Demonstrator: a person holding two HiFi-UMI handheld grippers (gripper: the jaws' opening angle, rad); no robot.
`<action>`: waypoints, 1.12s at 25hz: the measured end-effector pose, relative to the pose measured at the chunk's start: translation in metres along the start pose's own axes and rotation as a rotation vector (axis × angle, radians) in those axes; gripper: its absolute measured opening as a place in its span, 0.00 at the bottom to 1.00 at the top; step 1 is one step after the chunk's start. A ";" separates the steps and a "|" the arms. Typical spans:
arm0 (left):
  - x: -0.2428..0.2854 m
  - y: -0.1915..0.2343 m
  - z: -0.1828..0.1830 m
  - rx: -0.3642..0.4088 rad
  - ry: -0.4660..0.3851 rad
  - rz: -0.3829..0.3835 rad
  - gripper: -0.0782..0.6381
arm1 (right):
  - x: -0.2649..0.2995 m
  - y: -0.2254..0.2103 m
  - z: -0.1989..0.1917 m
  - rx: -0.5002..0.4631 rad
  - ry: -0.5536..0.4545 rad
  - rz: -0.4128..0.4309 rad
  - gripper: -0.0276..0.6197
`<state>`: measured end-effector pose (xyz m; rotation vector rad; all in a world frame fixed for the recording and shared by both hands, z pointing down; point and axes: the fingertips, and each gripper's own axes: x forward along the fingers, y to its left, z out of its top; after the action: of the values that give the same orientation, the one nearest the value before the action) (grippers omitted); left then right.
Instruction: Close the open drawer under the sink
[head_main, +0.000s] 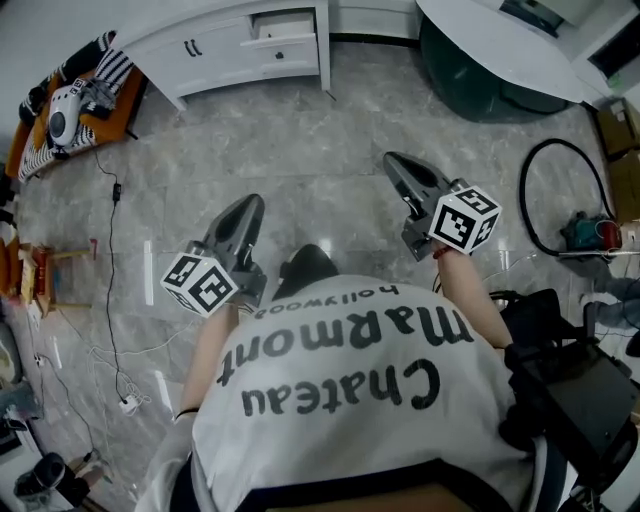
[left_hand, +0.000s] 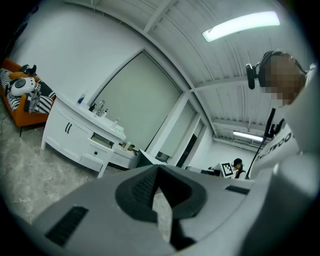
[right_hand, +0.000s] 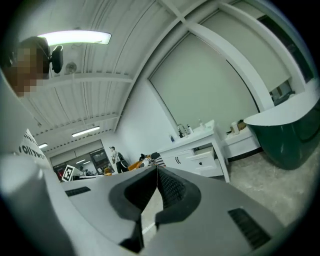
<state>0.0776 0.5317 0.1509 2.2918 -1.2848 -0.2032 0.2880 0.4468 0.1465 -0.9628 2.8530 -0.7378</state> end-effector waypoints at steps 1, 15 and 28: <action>-0.002 0.001 -0.002 -0.002 0.000 -0.002 0.12 | 0.001 0.002 0.000 0.011 -0.003 0.019 0.06; 0.039 0.084 0.063 0.062 -0.001 -0.106 0.12 | 0.103 -0.006 0.050 0.046 -0.166 0.003 0.06; 0.120 0.211 0.174 0.111 0.060 -0.249 0.12 | 0.254 -0.049 0.094 0.068 -0.227 -0.132 0.06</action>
<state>-0.0795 0.2801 0.1181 2.5304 -1.0018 -0.1501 0.1280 0.2250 0.1138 -1.1521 2.5744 -0.6819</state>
